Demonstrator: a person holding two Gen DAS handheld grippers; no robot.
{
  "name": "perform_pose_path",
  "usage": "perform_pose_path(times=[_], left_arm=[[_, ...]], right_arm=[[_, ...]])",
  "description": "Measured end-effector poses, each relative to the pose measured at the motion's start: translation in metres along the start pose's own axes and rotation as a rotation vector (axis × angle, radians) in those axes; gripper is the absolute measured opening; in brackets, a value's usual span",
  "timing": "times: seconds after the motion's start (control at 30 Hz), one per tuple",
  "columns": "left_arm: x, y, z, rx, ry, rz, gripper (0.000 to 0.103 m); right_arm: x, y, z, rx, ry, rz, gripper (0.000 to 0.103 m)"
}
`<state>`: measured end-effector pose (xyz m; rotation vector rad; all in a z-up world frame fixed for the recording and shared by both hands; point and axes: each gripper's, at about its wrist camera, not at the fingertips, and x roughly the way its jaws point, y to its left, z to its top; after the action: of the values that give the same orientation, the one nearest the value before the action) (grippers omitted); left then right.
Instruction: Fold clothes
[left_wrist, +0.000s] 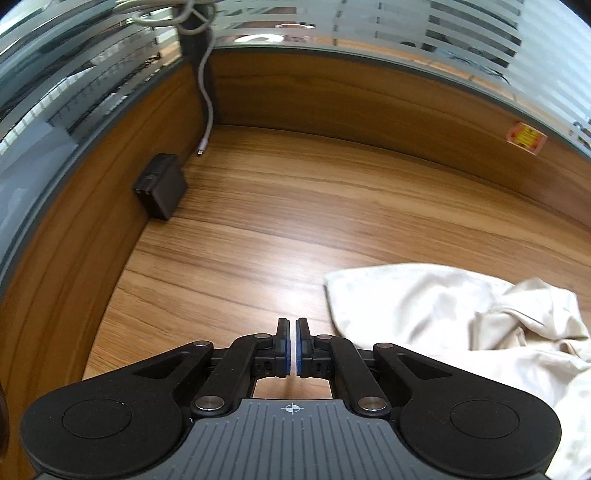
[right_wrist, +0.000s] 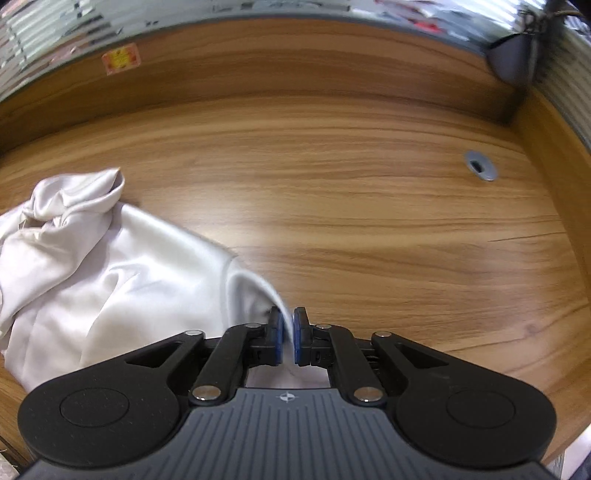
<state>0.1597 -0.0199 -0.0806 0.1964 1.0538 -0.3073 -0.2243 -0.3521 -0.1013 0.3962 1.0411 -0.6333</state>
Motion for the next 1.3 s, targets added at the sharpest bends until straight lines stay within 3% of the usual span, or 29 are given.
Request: perform_pose_path(times=[0.1, 0.23, 0.3, 0.6, 0.7, 0.93, 1.03, 1.07, 1.13, 1.17, 1.3], left_arm=[[-0.005, -0.010, -0.002, 0.022, 0.001, -0.015, 0.006], [-0.012, -0.025, -0.004, 0.057, -0.001, -0.030, 0.023], [-0.017, -0.031, -0.005, 0.070, -0.001, -0.032, 0.033], [-0.036, -0.051, -0.017, 0.115, 0.002, -0.063, 0.061], [-0.043, -0.056, -0.023, 0.111, 0.007, -0.073, 0.065], [-0.059, -0.062, -0.043, 0.046, 0.018, -0.089, 0.068], [-0.067, -0.064, -0.052, 0.014, 0.021, -0.084, 0.068], [-0.069, -0.064, -0.055, 0.006, 0.022, -0.081, 0.068], [-0.075, -0.064, -0.062, -0.016, 0.022, -0.076, 0.068], [-0.078, -0.064, -0.065, -0.027, 0.022, -0.073, 0.068], [-0.090, -0.065, -0.081, -0.088, 0.022, -0.078, 0.068]], right_arm=[[-0.011, -0.006, 0.003, -0.006, -0.020, 0.000, 0.011], [-0.020, -0.001, 0.010, -0.024, -0.047, 0.044, 0.019], [-0.018, 0.009, 0.017, -0.042, -0.055, 0.081, 0.034], [0.018, 0.071, 0.042, -0.211, -0.045, 0.228, 0.060], [0.038, 0.094, 0.052, -0.299, -0.039, 0.232, 0.066], [0.082, 0.117, 0.080, -0.448, 0.008, 0.238, 0.066], [0.094, 0.118, 0.084, -0.492, 0.060, 0.277, 0.062], [0.097, 0.117, 0.084, -0.499, 0.086, 0.297, 0.054], [0.103, 0.116, 0.085, -0.511, 0.139, 0.342, 0.026], [0.102, 0.115, 0.084, -0.513, 0.160, 0.367, 0.005], [0.080, 0.116, 0.080, -0.526, 0.150, 0.446, 0.002]])
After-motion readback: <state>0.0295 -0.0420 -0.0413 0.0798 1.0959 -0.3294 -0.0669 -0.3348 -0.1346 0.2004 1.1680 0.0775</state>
